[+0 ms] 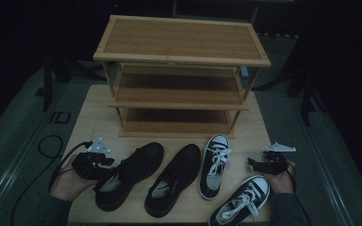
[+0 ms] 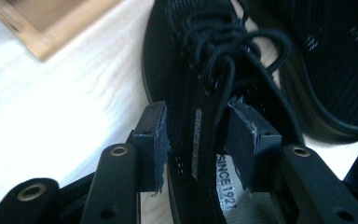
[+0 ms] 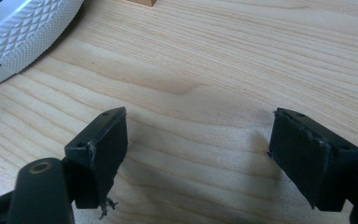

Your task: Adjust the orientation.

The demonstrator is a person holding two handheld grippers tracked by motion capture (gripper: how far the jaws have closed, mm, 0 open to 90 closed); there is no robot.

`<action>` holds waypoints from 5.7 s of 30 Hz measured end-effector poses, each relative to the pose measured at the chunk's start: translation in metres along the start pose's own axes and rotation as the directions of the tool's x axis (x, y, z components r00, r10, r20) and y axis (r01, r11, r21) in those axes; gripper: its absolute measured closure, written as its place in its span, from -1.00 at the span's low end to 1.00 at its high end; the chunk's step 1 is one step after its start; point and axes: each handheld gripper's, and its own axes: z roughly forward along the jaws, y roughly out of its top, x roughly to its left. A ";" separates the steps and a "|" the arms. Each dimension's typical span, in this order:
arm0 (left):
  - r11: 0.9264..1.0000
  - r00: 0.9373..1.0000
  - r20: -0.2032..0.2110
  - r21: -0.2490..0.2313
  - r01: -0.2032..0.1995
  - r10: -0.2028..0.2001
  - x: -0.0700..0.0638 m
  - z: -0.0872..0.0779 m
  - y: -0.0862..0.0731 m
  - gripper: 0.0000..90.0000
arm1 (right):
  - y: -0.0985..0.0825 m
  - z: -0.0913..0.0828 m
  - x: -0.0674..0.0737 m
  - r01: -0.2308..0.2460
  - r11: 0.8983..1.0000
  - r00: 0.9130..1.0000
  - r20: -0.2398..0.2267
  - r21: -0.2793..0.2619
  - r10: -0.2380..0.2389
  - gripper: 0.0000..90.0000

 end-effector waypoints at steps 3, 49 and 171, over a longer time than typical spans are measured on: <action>0.999 1.000 -0.002 0.031 0.007 -0.007 0.000 0.008 0.000 0.35 | 0.000 0.000 0.000 0.000 1.000 1.000 0.000 0.000 0.000 -0.58; 0.994 0.992 -0.080 0.038 0.104 -0.101 -0.002 0.036 0.014 0.97 | 0.000 0.000 0.000 0.000 1.000 1.000 0.000 0.000 0.000 -0.57; 0.993 0.994 -0.066 -0.084 0.078 -0.084 0.025 -0.017 0.044 0.28 | 0.000 0.000 0.000 0.002 1.000 1.000 0.000 0.001 -0.002 -0.58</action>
